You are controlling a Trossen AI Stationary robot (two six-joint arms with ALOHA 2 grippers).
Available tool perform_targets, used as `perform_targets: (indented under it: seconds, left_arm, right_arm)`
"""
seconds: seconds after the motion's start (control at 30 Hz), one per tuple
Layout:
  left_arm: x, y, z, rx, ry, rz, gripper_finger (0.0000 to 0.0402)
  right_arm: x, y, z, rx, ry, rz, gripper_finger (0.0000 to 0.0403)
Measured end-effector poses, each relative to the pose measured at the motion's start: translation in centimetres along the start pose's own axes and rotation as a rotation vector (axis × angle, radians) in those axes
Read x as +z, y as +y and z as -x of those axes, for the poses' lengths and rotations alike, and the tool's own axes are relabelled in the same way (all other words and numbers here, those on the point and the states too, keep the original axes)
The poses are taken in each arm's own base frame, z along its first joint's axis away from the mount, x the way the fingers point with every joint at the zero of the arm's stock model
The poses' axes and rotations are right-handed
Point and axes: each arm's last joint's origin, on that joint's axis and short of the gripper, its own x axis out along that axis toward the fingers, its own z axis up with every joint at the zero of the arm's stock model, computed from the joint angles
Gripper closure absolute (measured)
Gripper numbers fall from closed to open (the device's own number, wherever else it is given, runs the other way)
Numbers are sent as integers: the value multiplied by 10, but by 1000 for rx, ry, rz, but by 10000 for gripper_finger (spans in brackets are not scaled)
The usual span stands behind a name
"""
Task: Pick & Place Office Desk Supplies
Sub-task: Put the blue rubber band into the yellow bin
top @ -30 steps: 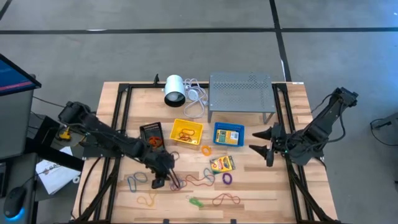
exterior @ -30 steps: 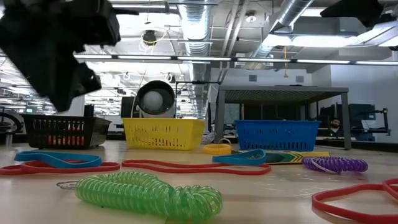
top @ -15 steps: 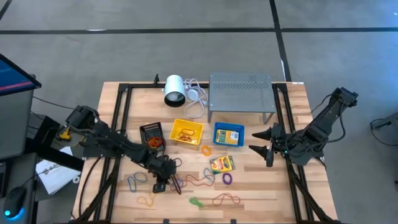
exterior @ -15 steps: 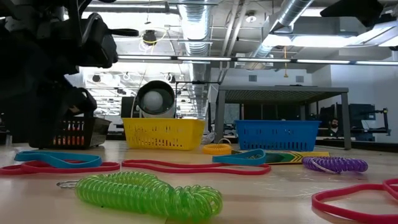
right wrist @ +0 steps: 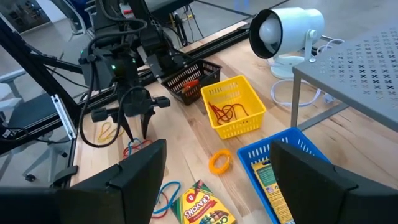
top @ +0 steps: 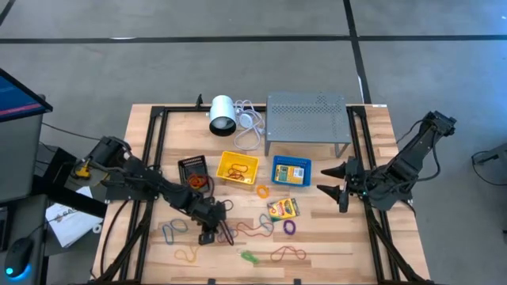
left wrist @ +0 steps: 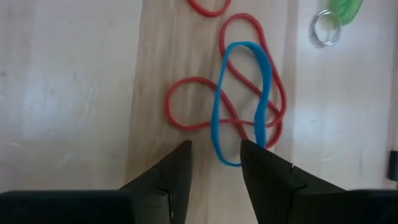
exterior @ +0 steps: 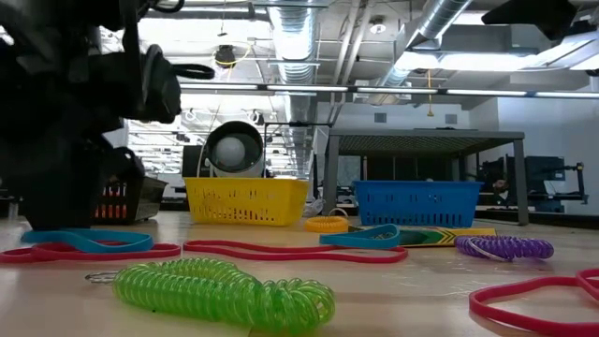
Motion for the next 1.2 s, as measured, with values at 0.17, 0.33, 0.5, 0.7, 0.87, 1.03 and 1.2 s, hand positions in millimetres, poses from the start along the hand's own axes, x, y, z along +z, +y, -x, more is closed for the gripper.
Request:
perform_targets:
  seconds: [0.17, 0.33, 0.5, 0.7, 0.87, 1.03, 1.2]
  left_arm:
    - [1, 0, -4, 11, 21, 4, 270]
    - [2, 0, -3, 61, 17, 25, 286]
    - [2, 2, -3, 100, 10, 59, 376]
    - [1, 2, -3, 101, 11, 61, 399]
    - [2, 1, 4, 88, -1, 60, 400]
    - [5, -7, 32, 46, -71, 74, 401]
    - [7, -15, 63, 5, -189, 63, 401]
  right_arm:
    - [2, 2, 0, 17, -11, 8, 123]
    - [3, 3, 0, 24, -14, 11, 123]
    - [3, 3, 0, 25, -14, 11, 123]
    - [3, 3, 0, 25, -13, 12, 123]
    - [2, 3, 0, 26, -11, 15, 123]
    - [2, 3, 0, 25, -11, 20, 123]
    - [2, 3, 0, 25, -11, 31, 123]
